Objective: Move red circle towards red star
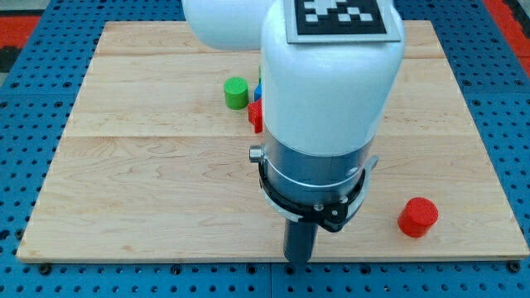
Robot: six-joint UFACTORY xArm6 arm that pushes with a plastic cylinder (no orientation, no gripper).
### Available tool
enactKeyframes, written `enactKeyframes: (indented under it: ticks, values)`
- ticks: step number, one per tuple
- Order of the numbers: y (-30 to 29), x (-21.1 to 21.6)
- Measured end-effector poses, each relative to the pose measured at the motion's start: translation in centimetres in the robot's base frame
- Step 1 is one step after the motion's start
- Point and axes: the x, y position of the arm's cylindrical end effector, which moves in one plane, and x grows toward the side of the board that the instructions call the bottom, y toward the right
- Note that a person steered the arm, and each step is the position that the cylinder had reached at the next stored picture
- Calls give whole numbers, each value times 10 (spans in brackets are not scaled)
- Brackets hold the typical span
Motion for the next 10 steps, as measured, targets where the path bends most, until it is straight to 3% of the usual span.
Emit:
enactKeyframes:
  ticks: [1,2,4,5,6,7,8,10]
  values:
    - [106,0]
    - [143,-1]
    - [86,-102]
    - [58,-113]
    - [91,-79]
    - [191,-63]
    - [253,-78]
    - [226,-114]
